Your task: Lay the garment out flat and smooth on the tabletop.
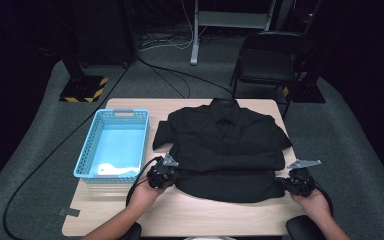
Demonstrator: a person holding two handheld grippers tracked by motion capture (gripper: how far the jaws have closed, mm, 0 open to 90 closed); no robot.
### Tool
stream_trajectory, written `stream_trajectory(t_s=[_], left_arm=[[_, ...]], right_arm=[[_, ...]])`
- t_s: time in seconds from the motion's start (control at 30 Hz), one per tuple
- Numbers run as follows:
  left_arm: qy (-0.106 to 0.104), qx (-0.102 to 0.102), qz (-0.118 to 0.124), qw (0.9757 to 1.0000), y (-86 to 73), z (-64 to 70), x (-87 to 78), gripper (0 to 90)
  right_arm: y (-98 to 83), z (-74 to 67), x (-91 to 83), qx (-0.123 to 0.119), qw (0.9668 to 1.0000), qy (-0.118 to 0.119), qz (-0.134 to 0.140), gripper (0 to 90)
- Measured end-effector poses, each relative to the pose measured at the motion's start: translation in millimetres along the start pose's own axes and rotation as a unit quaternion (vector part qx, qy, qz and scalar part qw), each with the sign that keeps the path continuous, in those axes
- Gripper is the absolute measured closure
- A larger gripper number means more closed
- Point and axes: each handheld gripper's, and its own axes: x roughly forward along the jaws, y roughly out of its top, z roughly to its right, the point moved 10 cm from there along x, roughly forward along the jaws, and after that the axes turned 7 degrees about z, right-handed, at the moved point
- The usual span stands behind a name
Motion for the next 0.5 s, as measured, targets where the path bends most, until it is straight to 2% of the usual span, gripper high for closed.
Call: stream_trajectory(t_s=[0.23,0.4,0.5], left_arm=[[-0.015,0.018,0.025,0.9994,-3.6,28.0,-38.8,86.5],[-0.037,0.018,0.031,0.9987,-12.0,49.1,-57.0,86.5],[-0.043,0.024,0.034,0.9982,-17.0,60.2,-65.6,86.6]], right_arm=[[-6.8,-27.0,-31.8,-0.02,0.9996,0.02,0.005,87.7],[-12.8,-42.5,-52.3,-0.028,0.9991,0.032,0.009,87.7],[-16.9,-49.9,-63.2,-0.029,0.9988,0.037,0.012,87.7]])
